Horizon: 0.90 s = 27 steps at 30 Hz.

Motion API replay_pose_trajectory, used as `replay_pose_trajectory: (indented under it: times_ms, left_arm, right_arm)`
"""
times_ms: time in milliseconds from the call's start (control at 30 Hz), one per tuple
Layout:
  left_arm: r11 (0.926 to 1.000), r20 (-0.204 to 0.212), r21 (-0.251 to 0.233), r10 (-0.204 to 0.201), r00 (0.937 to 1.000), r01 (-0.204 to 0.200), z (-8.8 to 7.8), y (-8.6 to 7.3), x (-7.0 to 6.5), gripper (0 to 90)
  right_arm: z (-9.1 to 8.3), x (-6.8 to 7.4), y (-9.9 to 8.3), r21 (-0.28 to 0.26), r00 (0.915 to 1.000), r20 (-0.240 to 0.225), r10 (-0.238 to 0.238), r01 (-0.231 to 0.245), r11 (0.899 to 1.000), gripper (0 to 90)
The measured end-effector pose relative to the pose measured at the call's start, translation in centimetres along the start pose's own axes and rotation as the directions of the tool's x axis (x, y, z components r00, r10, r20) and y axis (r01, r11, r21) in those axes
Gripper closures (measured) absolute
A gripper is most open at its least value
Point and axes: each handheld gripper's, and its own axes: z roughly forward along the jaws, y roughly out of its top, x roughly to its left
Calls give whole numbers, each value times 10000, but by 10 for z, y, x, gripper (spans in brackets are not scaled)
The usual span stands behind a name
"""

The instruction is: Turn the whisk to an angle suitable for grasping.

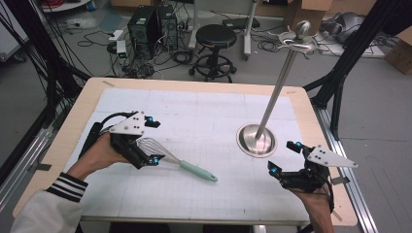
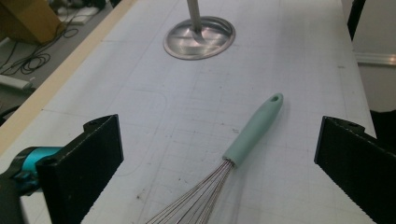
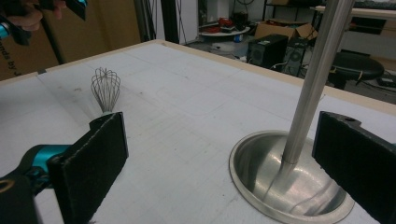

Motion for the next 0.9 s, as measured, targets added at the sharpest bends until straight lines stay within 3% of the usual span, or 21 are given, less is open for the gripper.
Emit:
replay_pose_trajectory:
  times_ms: [267,567,800,900]
  left_arm:
    - [9956,858,833,347,9957,-419,31,7,-2,17]
    - [9869,1239,1462,503,9910,-684,63,3,-3,17]
    - [9675,1560,2333,616,9858,-973,88,-1,-5,17]
    - [9570,1828,2612,794,9799,-1263,97,-3,-6,17]
  right_arm:
    - [3,2,0,26,10000,-59,-59,59,10000,24]
    - [4,3,0,-20,9999,-118,-52,52,10000,24]
    - [5,3,1,5,9999,-143,-62,62,10000,24]
    - [5,3,1,-5,9999,-139,-56,56,10000,24]
